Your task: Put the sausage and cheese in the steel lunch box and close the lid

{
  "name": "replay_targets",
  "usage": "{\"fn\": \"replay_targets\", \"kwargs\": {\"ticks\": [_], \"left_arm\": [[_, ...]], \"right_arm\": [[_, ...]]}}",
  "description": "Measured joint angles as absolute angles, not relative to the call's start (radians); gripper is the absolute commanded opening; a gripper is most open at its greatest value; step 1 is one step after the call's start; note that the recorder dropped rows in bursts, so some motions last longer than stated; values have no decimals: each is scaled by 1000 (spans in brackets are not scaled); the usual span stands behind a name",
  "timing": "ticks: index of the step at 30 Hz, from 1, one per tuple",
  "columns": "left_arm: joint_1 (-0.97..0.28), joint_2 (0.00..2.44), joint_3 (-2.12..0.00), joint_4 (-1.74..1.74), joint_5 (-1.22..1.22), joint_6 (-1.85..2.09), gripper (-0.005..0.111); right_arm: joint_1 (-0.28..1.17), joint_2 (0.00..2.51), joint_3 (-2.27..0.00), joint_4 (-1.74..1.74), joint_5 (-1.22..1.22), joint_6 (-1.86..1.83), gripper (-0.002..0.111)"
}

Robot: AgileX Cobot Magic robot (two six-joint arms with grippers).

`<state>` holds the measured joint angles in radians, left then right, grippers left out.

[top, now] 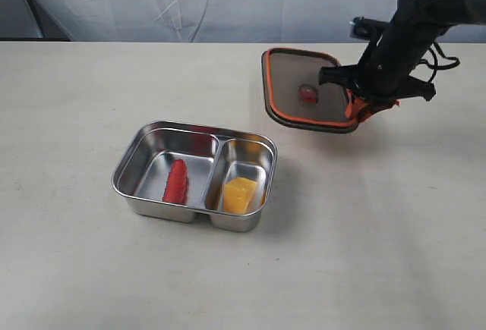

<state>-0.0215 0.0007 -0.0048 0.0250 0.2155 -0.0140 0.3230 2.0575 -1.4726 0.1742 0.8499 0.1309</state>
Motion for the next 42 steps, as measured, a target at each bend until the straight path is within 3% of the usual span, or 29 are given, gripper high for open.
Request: {"fn": "replay_targets", "kwargs": {"ticks": [9, 21, 33, 42], "left_arm": [[-22, 1, -5, 25, 216, -14, 0], [-22, 1, -5, 25, 216, -14, 0], [-22, 1, -5, 21, 205, -14, 0], [-22, 1, -5, -783, 33, -147, 0]], "right_arm": [[338, 1812, -1334, 227, 890, 33, -1], [429, 1467, -996, 290, 707, 0, -1], [429, 1397, -914, 299, 708, 0, -1], [429, 1385, -872, 299, 714, -22, -1]]}}
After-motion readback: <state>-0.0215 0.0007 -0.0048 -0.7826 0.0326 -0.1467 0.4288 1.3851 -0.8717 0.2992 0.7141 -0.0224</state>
